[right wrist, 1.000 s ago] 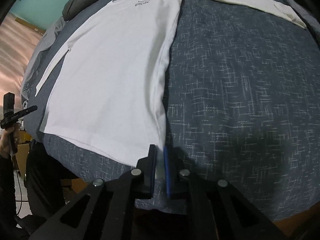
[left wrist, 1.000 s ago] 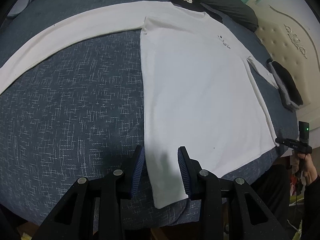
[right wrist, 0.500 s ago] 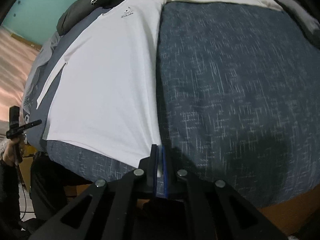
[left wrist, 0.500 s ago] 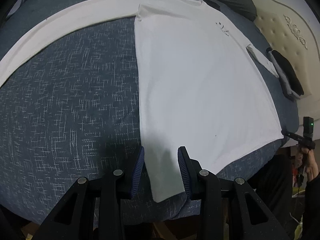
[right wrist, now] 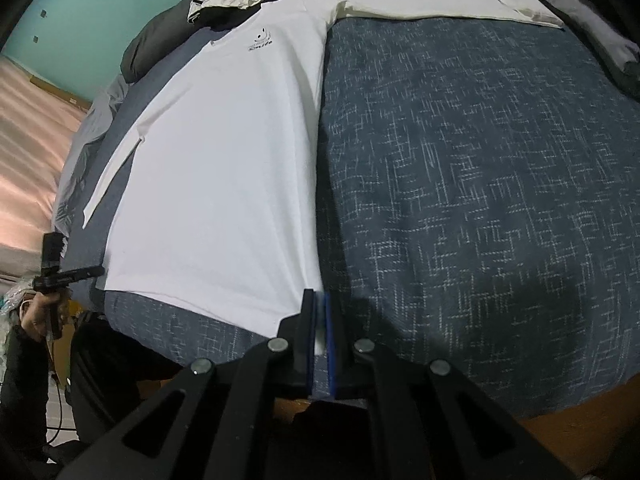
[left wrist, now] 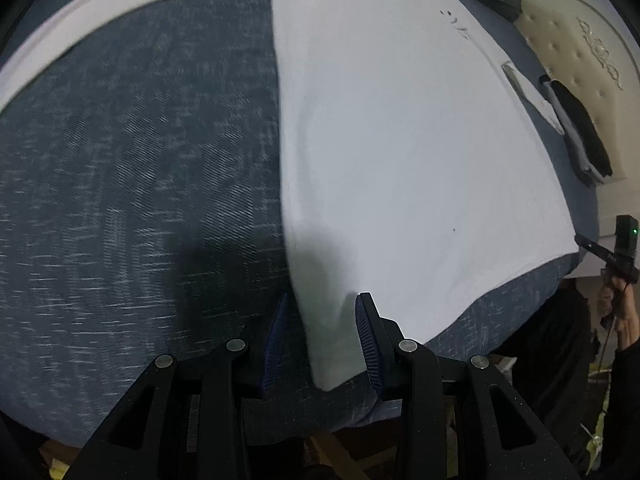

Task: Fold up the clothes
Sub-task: 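Pinch the shirt hem with both tools and pull it taut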

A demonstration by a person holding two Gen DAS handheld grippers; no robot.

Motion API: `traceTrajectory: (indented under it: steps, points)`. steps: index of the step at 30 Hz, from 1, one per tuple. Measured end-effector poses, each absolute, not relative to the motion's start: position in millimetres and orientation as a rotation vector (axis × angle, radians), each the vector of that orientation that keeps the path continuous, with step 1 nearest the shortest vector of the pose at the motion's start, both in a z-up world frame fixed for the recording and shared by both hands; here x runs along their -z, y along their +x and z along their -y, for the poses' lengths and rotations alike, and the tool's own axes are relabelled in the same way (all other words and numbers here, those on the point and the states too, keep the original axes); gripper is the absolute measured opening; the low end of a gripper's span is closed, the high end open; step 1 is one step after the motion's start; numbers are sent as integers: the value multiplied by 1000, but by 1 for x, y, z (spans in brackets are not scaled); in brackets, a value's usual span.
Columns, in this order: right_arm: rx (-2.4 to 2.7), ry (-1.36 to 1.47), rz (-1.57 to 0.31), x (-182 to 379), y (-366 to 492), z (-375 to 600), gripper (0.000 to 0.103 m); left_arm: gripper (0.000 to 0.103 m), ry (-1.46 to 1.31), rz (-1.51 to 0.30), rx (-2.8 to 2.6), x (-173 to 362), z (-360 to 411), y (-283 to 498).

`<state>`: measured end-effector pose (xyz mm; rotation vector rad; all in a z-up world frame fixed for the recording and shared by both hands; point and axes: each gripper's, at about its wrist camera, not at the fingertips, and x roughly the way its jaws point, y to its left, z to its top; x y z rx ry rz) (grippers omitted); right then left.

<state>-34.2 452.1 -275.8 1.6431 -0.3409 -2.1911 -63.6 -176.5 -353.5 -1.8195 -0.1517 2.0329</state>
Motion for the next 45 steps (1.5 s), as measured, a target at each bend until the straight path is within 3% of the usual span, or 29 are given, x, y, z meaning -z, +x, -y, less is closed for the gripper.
traceTrajectory:
  steps: [2,3,13,22,25,28,31,45]
  points:
    - [2194,1635,347,274,-34,-454,4,5,-1809,135,-2020,356,174,-62]
    - [2195,1631,351,272,-34,-455,4,2,-1799,118,-2017,355,172,-61]
    - [2155,1685,286,282,-30,-447,4,2,-1665,61,-2073,303,192,-52]
    - [2071,1768,266,301,-38,-440,5,2,-1739,77,-2037,328,194,-55]
    - [2083,1748,290,286,-49,-450,14,2,-1743,88,-2038,335,194,-57]
    - [2147,1666,338,263,-77,-461,27,2,-1758,101,-2031,340,195,-59]
    - [2204,1597,387,249,-115,-464,31,2,-1773,102,-2026,347,194,-59]
    - [2273,1597,463,291,-299,-412,32,4,-1806,54,-2028,355,187,-62]
